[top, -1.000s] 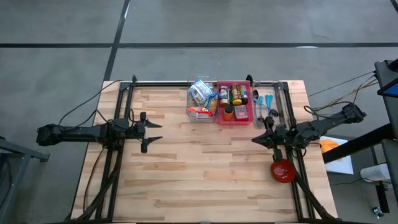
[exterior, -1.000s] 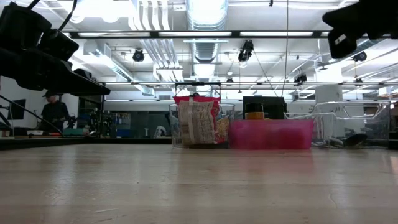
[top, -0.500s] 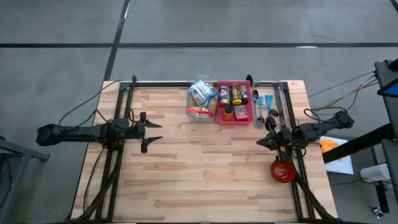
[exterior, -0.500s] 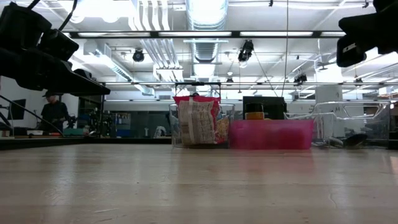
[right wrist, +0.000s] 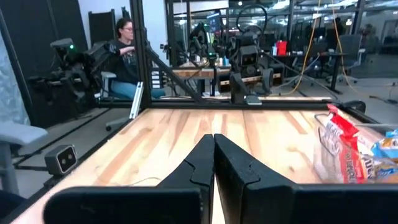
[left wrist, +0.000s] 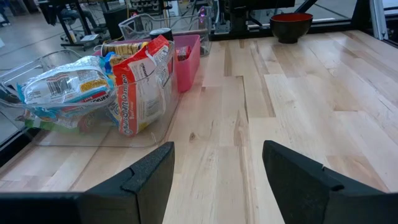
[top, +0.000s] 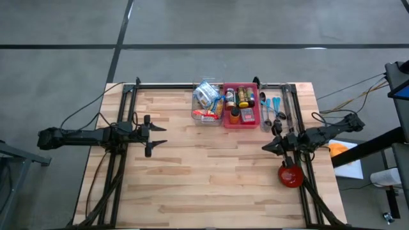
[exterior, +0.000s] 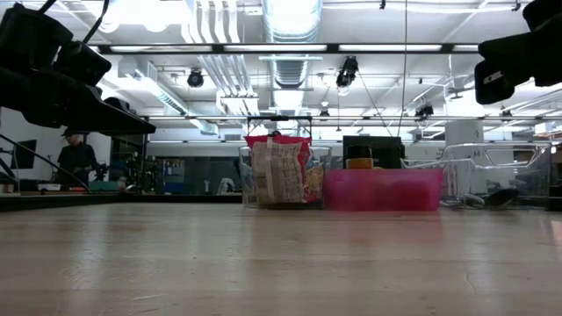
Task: Pick & Place Food Item
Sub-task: Return to Home Position
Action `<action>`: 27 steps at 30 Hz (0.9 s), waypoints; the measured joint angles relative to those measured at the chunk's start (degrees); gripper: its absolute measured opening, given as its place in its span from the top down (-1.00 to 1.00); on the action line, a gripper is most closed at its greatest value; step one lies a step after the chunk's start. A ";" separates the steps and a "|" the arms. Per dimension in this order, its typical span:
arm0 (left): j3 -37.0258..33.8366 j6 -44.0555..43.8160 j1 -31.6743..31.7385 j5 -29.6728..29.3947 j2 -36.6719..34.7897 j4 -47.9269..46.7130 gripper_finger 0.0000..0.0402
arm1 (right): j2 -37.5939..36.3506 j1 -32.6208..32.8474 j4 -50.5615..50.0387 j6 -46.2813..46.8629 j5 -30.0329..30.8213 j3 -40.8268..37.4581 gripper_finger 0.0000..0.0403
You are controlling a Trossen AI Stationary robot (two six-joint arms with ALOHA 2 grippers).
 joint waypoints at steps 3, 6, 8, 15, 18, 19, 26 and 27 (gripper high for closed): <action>0.00 0.09 0.00 0.00 0.00 0.00 -0.21 | 0.13 0.00 -0.19 3.29 0.01 0.00 0.96; 0.00 0.11 0.00 0.00 -0.01 0.00 -0.21 | 0.34 0.00 -0.25 5.02 0.04 0.00 0.96; 0.00 0.11 0.00 -0.01 0.00 0.00 -0.21 | 0.49 0.00 -0.26 5.11 0.22 0.00 0.96; 0.00 0.11 0.00 0.00 0.00 0.00 -0.21 | 0.39 0.00 -0.33 5.24 0.28 0.00 0.96; 0.00 0.11 0.00 0.00 0.00 0.00 -0.21 | 0.46 0.00 -0.31 5.35 0.31 0.00 0.96; 0.00 0.09 0.00 0.00 0.00 0.00 -0.21 | 0.46 0.00 -0.31 5.35 0.31 0.00 0.96; 0.00 0.09 0.01 0.00 0.00 0.00 -0.21 | 0.46 0.00 -0.31 5.33 0.33 0.00 0.96; 0.00 0.07 0.00 0.00 0.00 0.00 -0.21 | 0.46 0.00 -0.28 5.33 0.33 0.00 0.96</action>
